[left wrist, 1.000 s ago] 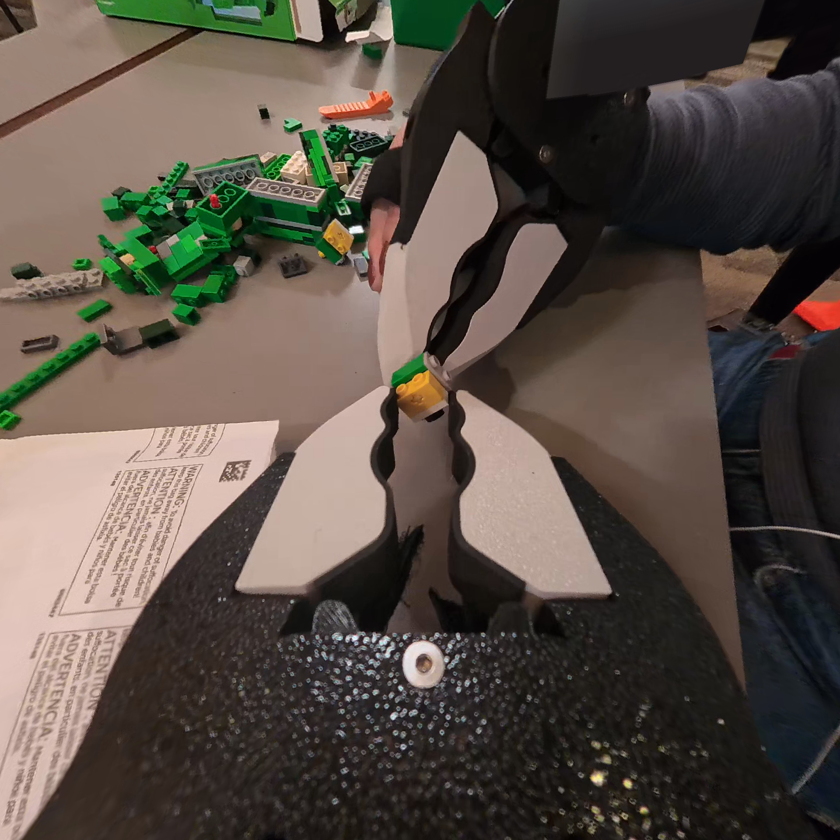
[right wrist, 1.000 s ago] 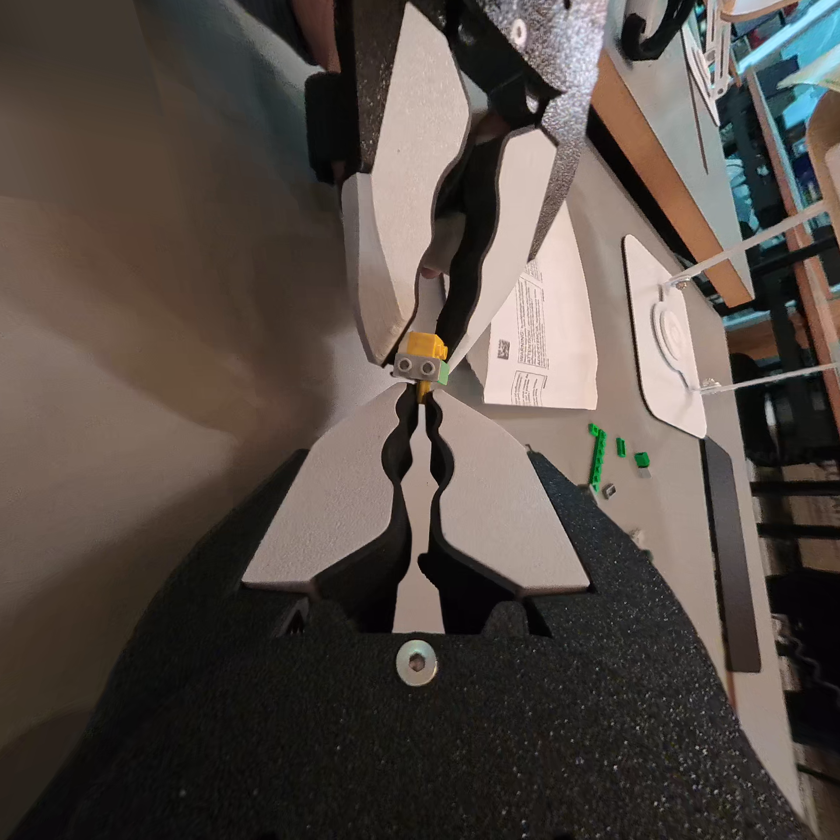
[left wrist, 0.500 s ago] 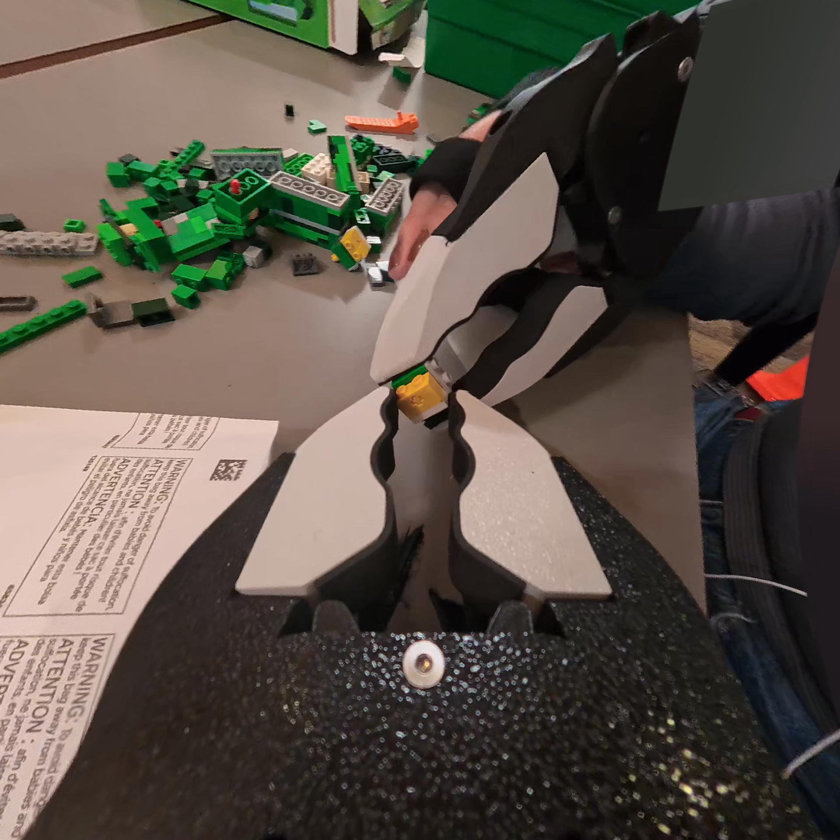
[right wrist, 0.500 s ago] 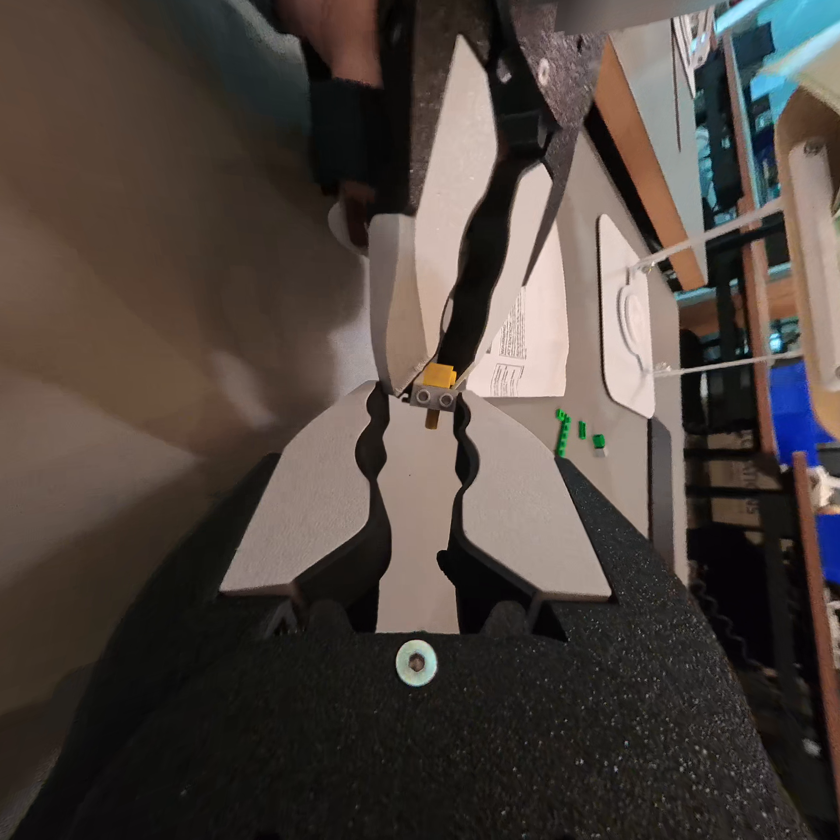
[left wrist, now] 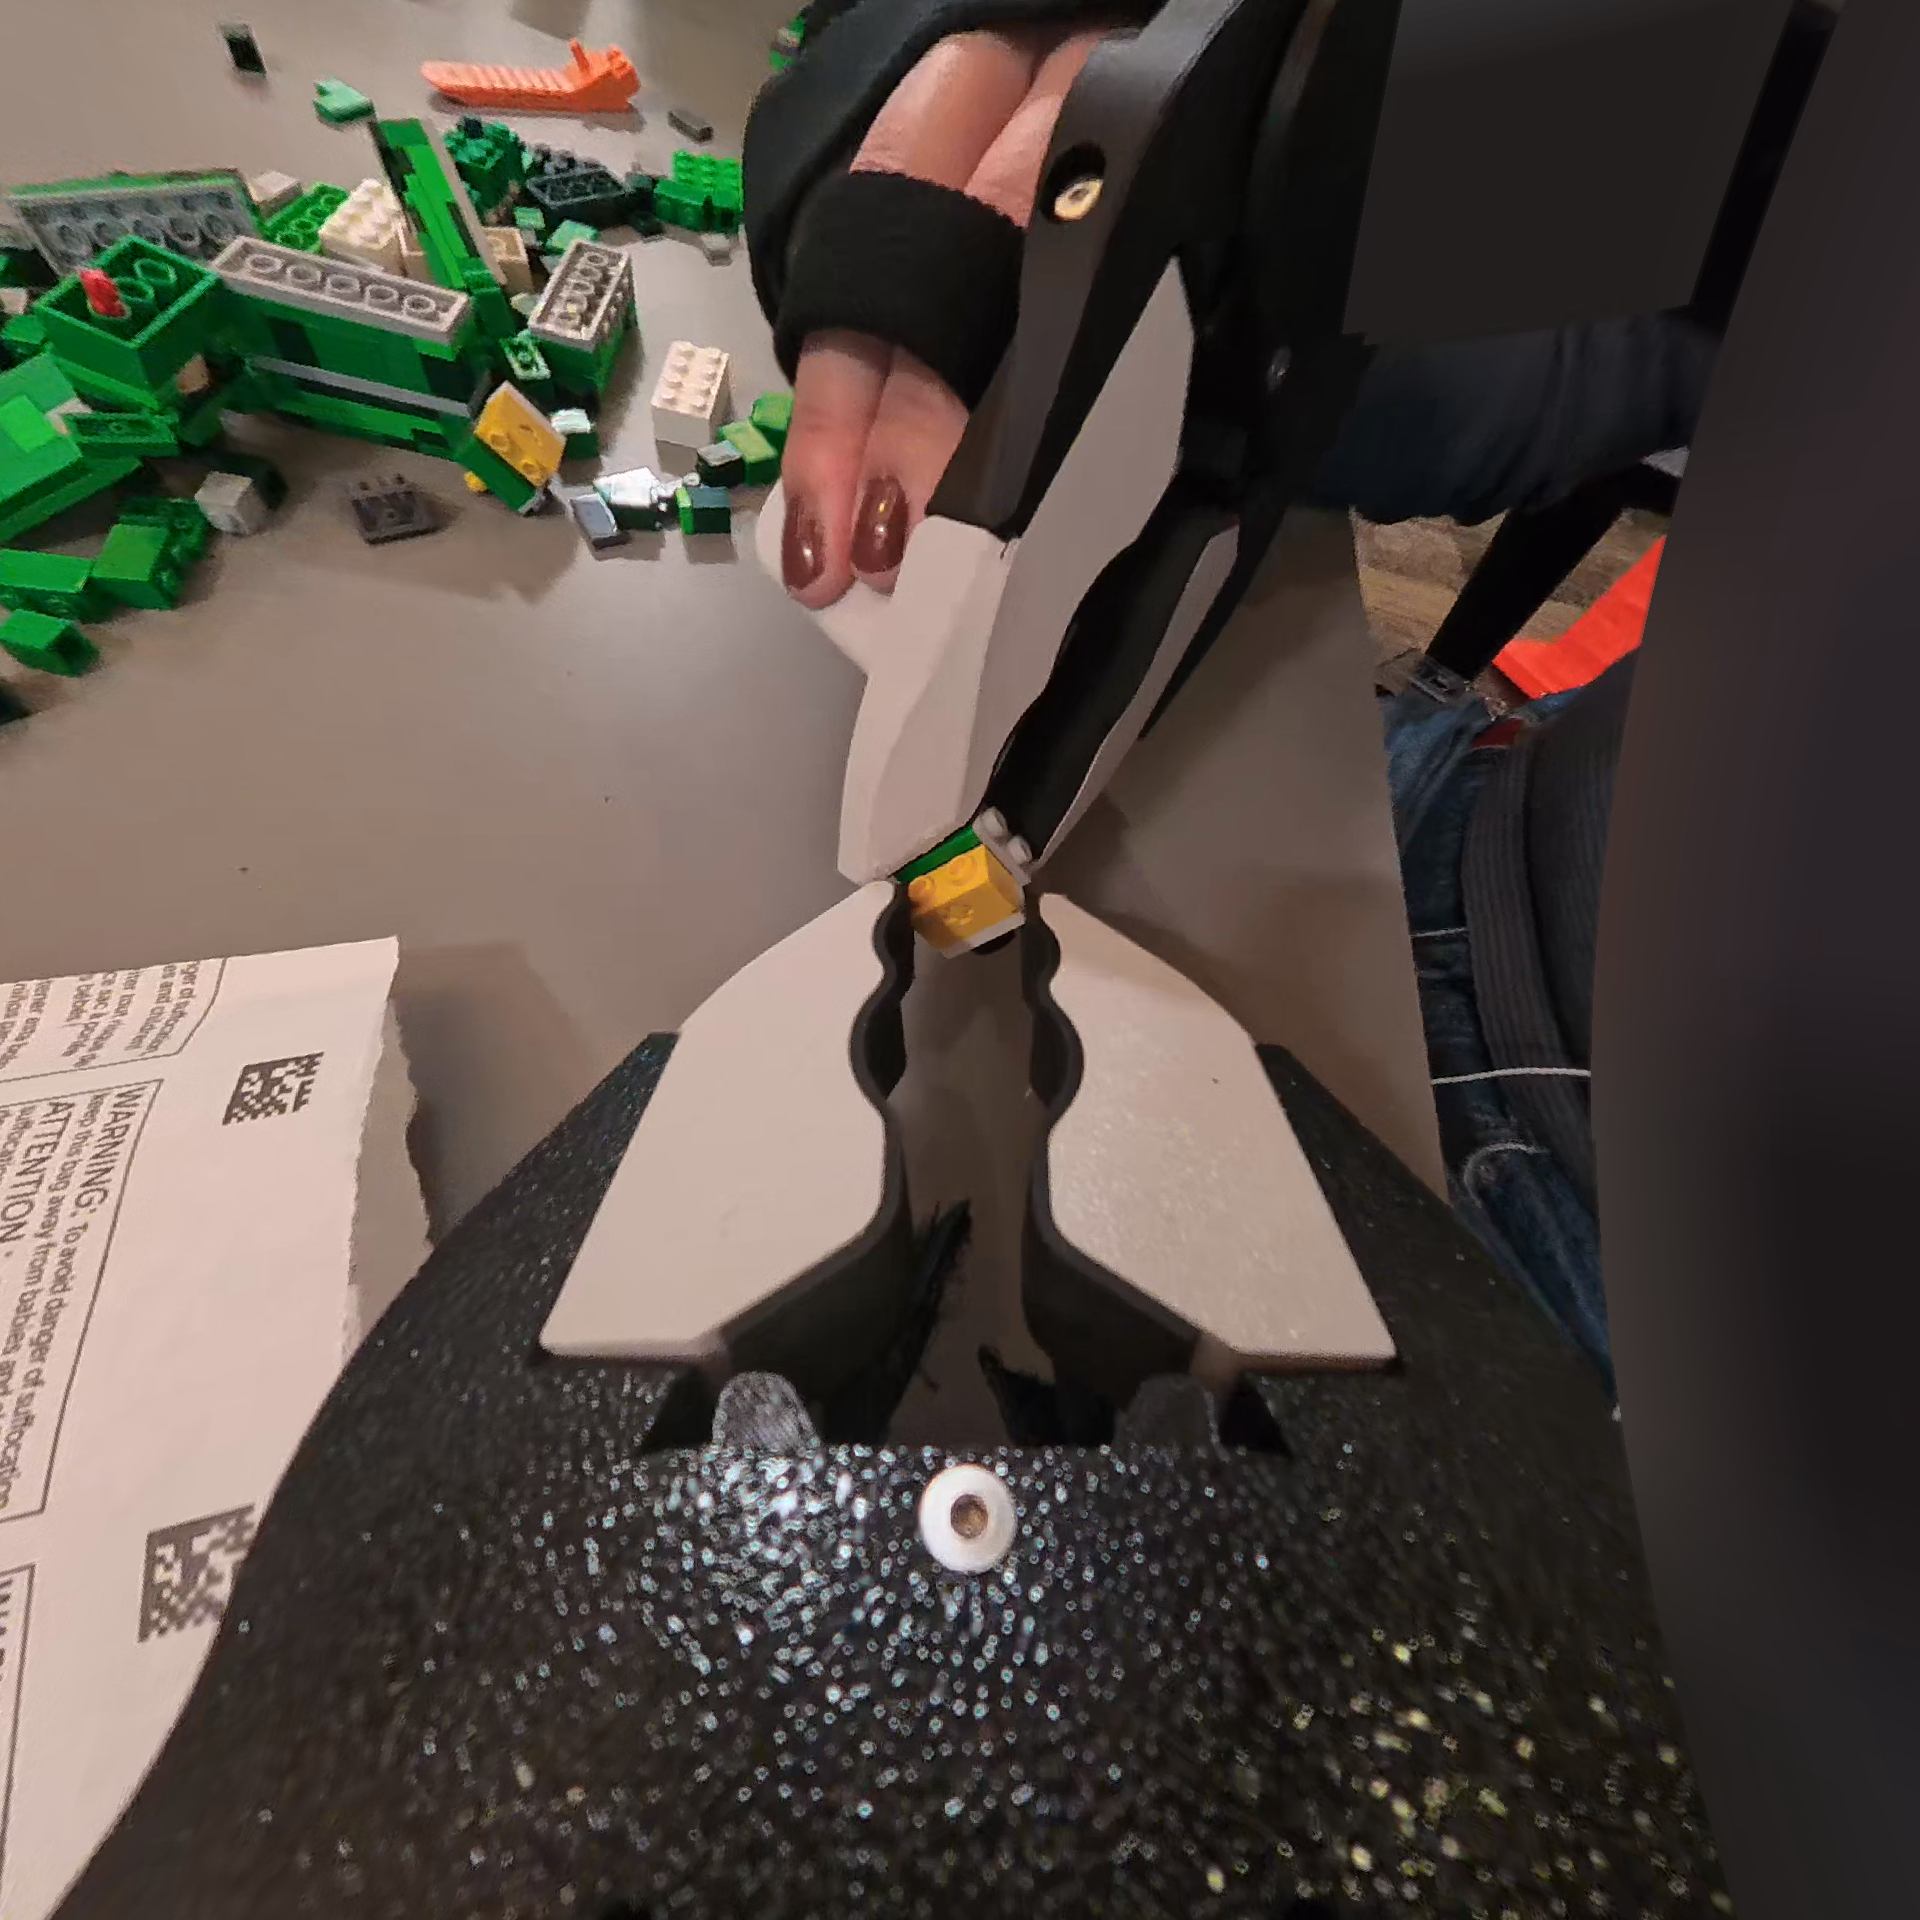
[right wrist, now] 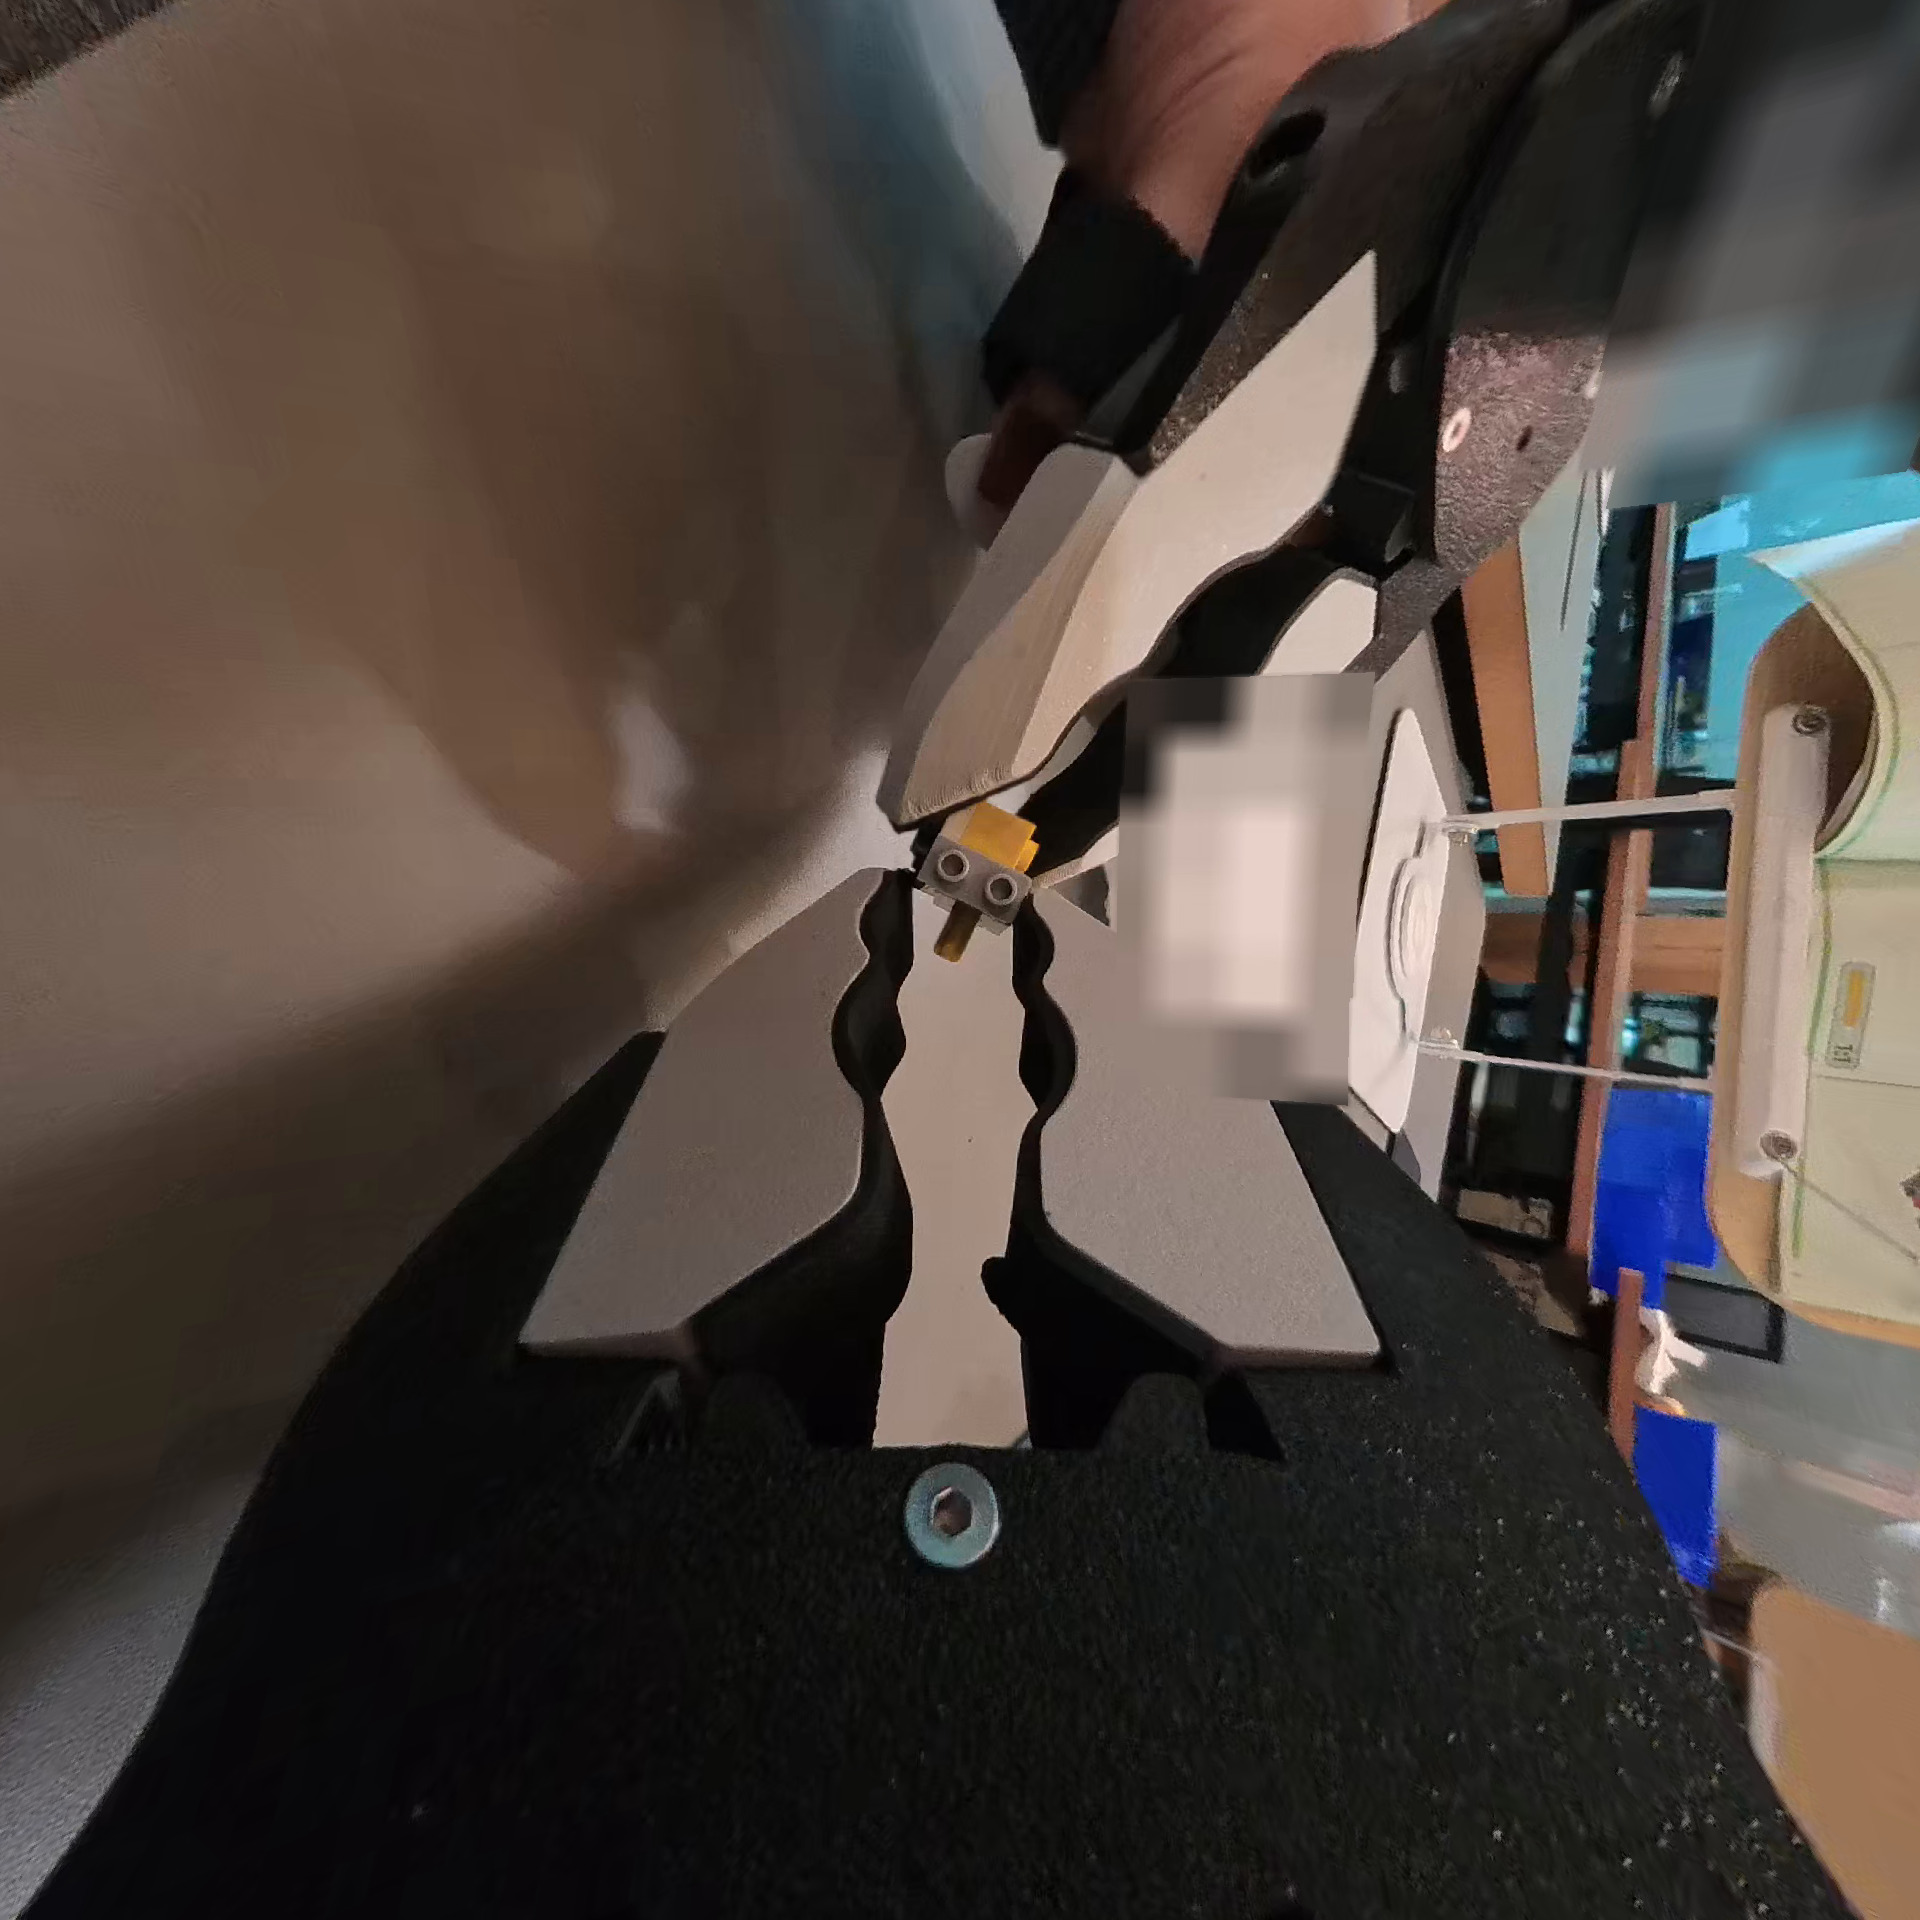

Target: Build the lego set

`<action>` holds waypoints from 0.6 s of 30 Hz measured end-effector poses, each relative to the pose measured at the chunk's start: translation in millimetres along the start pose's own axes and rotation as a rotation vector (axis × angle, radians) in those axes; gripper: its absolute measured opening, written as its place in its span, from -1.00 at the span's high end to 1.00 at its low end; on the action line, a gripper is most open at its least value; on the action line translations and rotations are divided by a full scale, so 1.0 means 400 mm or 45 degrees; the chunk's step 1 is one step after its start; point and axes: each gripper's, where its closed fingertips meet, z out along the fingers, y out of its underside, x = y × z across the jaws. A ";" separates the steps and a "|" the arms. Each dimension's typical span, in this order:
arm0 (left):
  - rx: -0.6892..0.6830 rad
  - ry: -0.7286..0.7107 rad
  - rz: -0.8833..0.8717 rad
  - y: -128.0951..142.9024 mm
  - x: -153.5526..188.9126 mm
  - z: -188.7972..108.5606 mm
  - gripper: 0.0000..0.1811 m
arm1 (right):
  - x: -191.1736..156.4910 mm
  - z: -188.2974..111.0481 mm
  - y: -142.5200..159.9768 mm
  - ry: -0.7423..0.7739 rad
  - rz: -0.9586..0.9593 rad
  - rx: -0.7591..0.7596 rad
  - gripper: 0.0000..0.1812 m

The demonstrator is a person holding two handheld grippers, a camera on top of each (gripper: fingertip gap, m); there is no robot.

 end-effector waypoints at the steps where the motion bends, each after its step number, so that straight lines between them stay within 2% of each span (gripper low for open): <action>1: 0.026 0.010 0.018 -0.006 0.004 -0.002 0.78 | 0.003 -0.006 -0.005 -0.006 0.049 0.039 0.78; 4: 0.115 0.040 0.056 -0.033 0.015 -0.012 0.77 | 0.015 -0.025 -0.016 -0.031 0.222 0.176 0.78; 7: 0.110 0.024 0.065 -0.034 0.011 -0.007 0.77 | 0.014 -0.022 -0.006 -0.030 0.242 0.172 0.78; 12: 0.151 -0.081 -0.092 -0.049 -0.034 -0.005 0.76 | 0.058 -0.023 0.033 0.242 -0.036 -0.019 0.78; 14: 0.149 -0.075 -0.174 -0.050 -0.044 -0.003 0.67 | 0.068 -0.027 0.033 0.309 -0.124 -0.054 0.78; 16: 0.185 -0.027 -0.176 -0.055 -0.036 -0.003 0.80 | 0.075 -0.029 0.038 0.351 -0.193 -0.097 0.78; 18: 0.197 -0.045 -0.161 -0.055 -0.040 0.000 0.81 | 0.075 -0.029 0.042 0.357 -0.222 -0.120 0.79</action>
